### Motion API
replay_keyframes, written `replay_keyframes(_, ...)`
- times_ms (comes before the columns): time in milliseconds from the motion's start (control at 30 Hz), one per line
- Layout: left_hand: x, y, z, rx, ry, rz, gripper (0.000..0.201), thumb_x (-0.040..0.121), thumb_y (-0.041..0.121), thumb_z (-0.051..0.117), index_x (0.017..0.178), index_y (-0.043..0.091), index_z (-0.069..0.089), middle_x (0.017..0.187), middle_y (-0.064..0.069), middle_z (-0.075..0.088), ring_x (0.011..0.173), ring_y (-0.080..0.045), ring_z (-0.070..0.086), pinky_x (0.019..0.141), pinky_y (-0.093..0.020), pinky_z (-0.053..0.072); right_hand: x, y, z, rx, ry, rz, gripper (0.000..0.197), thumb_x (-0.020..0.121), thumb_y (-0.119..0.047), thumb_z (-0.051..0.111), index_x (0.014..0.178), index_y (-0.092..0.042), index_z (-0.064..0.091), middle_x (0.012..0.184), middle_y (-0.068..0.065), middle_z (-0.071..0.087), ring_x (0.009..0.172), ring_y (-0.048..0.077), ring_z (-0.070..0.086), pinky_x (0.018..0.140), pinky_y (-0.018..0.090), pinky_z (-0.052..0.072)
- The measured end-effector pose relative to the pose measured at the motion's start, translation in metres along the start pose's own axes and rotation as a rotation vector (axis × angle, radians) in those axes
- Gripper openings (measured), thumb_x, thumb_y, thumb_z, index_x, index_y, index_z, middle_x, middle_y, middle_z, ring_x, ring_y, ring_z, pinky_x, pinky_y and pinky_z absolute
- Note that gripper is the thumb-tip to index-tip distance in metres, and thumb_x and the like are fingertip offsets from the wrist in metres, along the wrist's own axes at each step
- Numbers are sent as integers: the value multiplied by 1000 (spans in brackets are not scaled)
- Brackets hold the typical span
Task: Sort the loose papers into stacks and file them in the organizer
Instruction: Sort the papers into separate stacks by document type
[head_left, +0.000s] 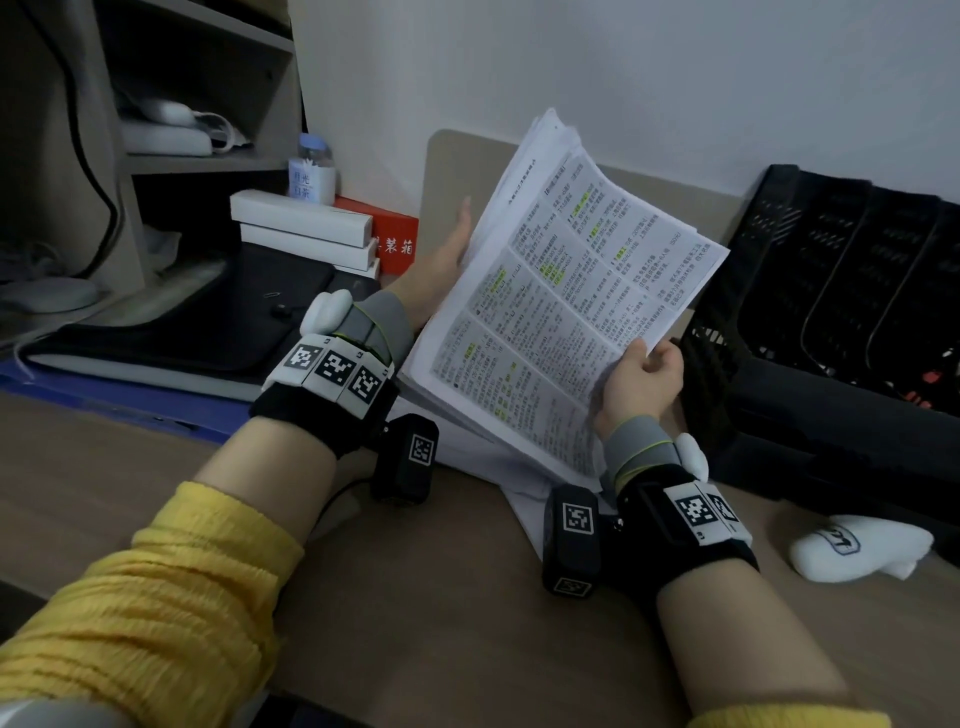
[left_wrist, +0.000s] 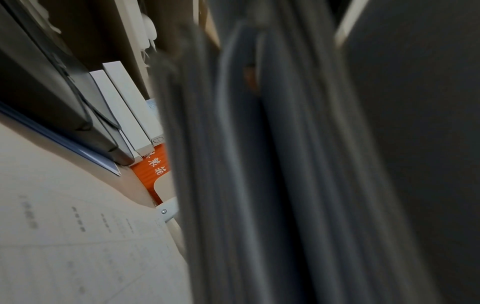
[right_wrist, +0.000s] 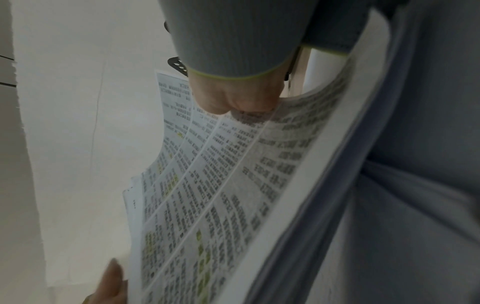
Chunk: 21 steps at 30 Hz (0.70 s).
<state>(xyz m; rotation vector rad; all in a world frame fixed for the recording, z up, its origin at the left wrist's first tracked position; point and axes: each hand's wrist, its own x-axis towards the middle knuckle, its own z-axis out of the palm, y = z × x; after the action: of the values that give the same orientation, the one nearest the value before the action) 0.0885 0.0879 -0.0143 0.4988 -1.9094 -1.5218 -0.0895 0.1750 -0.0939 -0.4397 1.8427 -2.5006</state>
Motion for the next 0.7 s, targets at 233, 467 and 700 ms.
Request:
replay_keyframes(233,13,-16,-14,128,-32,-35,48,79,18,76,123,13,57,108,-4,73,94,-22,72,81,-49,59,-1,-2,2,74,-2,26,7,96,-14,50,99,-16,44,71,-8,35,59,3,36,59,9,36)
replay_keyframes(467,23,-23,-17,32,164,139,25,87,15,70,111,13,64,104,-6,72,93,-20,71,81,-38,59,-8,-13,5,225,-238,122,23,90,-8,62,109,-10,49,83,0,61,76,14,64,74,25,56)
replay_keyframes(700,25,-23,-19,70,289,283,19,89,18,67,105,9,63,92,-1,69,83,-12,68,73,-26,59,-13,-17,4,174,-441,44,25,85,3,65,98,-19,59,99,1,69,90,18,69,80,36,58)
